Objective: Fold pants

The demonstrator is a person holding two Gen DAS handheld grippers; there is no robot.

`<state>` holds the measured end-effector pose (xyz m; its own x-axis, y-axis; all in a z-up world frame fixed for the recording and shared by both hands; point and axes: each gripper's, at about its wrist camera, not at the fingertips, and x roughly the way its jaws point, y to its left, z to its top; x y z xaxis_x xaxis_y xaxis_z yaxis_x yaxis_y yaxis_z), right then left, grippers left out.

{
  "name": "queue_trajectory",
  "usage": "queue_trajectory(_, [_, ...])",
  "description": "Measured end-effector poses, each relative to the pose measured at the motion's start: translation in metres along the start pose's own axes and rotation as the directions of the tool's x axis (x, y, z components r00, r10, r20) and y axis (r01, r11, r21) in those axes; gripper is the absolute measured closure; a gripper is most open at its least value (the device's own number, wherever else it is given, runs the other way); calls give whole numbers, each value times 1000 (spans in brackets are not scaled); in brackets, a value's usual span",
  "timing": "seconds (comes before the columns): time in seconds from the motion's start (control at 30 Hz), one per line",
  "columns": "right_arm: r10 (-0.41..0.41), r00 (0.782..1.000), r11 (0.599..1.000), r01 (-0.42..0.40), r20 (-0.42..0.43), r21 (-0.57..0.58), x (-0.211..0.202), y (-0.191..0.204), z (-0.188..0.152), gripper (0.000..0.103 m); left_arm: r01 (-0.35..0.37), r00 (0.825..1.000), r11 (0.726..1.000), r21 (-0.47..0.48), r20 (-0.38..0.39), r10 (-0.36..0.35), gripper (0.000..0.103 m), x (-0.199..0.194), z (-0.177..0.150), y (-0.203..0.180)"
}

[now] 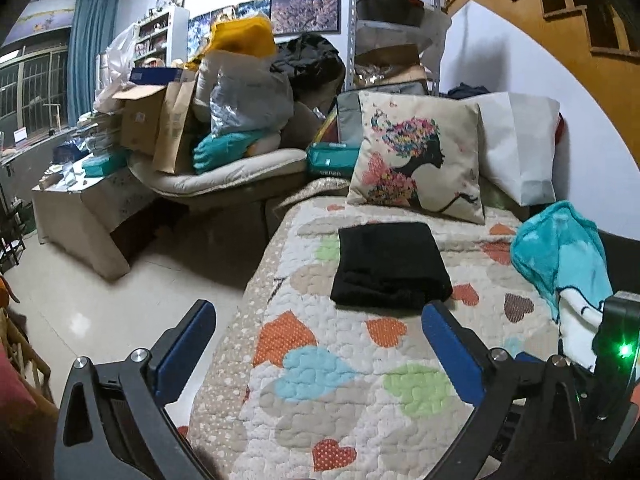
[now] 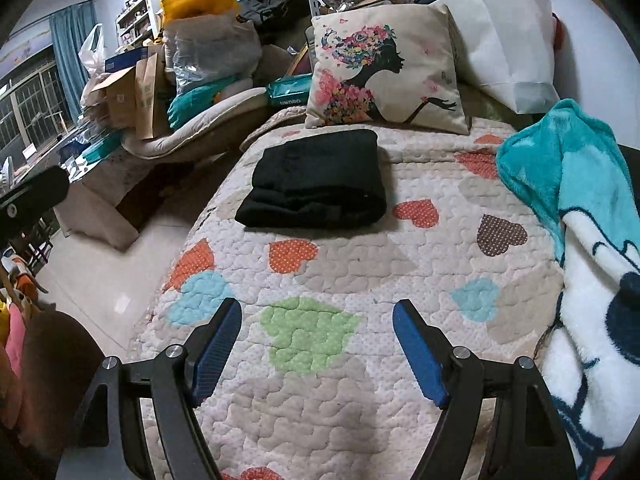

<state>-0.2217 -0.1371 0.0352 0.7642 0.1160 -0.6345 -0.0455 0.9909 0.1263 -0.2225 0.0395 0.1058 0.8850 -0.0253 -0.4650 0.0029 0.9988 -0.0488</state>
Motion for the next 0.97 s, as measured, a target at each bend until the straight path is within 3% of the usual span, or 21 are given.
queue_trajectory(0.7, [-33, 999, 998, 32, -11, -47, 8, 5, -3, 19, 30, 989, 999, -29, -142, -34, 0, 24, -13, 3])
queue_trajectory(0.97, [-35, 998, 998, 32, -56, -51, 18, 4, -7, 18, 28, 984, 999, -25, -175, -32, 0, 33, -19, 2])
